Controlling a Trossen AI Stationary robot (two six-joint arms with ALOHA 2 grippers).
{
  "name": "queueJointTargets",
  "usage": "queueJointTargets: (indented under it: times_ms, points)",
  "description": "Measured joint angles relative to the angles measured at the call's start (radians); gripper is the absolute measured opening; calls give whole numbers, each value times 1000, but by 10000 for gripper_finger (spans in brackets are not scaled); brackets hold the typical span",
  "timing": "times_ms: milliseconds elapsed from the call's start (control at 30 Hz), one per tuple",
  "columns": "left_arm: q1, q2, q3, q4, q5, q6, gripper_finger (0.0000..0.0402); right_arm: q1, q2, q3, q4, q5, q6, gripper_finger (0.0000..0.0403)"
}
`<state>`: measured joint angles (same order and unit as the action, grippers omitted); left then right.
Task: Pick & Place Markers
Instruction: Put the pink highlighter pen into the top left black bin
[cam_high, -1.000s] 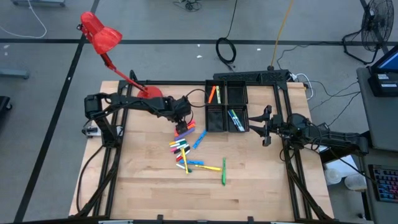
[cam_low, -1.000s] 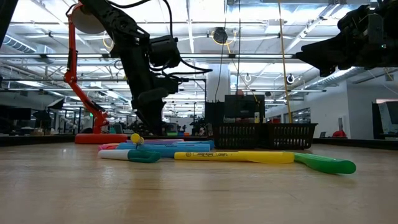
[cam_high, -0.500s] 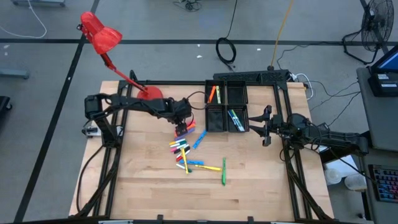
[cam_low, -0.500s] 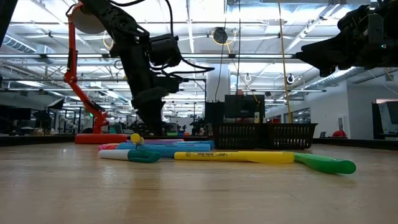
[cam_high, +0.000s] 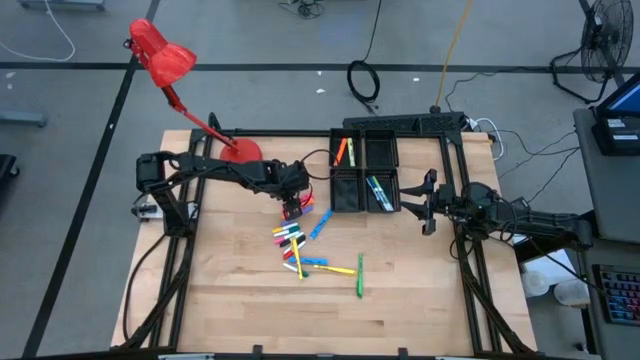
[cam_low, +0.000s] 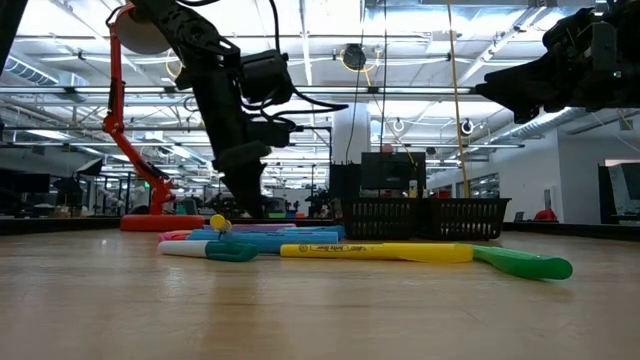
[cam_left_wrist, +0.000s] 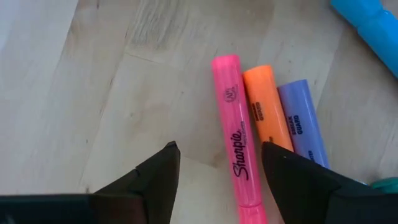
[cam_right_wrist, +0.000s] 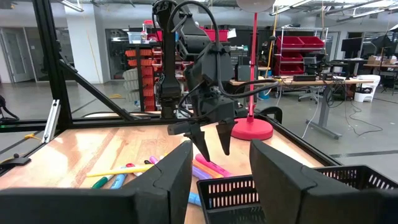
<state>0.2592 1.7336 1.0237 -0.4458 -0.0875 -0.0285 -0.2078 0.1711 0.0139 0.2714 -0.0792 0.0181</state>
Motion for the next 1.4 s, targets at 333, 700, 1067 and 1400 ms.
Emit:
queueJointTargets:
  times_ms: [333, 700, 1067, 1400]
  points:
    - [0, 1, 0, 7, 0, -15, 227, 0, 0, 0, 0, 0, 0, 146]
    - [-2, 94, 2, 37, -8, -29, 215, 0, 2, 0, 0, 0, 0, 146]
    - [-2, 130, 3, 40, -4, -37, 198, 0, 5, 0, 0, 0, 0, 146]
    - [-2, 130, 2, 39, -4, -45, 186, 0, 5, 0, 0, 0, 0, 146]
